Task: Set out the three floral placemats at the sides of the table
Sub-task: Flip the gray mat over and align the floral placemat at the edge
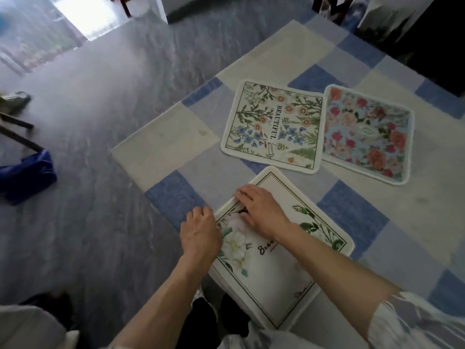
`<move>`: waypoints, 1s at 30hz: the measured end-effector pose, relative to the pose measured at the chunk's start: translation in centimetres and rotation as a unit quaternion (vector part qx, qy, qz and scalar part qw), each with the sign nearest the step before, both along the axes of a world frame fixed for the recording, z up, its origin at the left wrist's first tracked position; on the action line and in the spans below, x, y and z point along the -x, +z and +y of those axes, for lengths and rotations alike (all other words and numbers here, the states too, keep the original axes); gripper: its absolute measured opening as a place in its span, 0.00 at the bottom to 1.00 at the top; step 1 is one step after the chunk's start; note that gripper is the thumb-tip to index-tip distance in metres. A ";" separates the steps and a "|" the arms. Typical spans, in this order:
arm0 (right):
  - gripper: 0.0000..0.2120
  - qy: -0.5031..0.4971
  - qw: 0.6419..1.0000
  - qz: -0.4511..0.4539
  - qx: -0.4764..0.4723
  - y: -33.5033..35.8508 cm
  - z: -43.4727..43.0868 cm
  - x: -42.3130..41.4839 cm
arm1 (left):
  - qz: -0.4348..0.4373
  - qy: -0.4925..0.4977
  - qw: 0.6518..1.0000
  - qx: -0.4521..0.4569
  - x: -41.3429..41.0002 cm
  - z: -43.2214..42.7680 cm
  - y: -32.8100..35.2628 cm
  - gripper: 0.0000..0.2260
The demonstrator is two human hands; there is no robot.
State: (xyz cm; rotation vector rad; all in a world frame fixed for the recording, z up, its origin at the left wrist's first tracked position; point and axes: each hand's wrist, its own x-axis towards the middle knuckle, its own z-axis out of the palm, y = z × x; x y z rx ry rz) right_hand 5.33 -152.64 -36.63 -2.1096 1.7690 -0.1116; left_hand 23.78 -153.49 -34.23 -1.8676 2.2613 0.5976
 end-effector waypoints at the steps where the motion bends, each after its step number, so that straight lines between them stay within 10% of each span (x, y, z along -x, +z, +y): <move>1: 0.26 0.004 1.000 0.000 0.006 -0.1 -0.1 0.1 | -0.003 -0.002 1.000 0.009 0.0 0.0 -0.1 0.17; 30: 0.13 -0.236 0.969 -0.008 0.067 0.3 3.6 4.3 | 0.029 -0.320 0.938 0.132 5.0 -5.4 1.0 0.15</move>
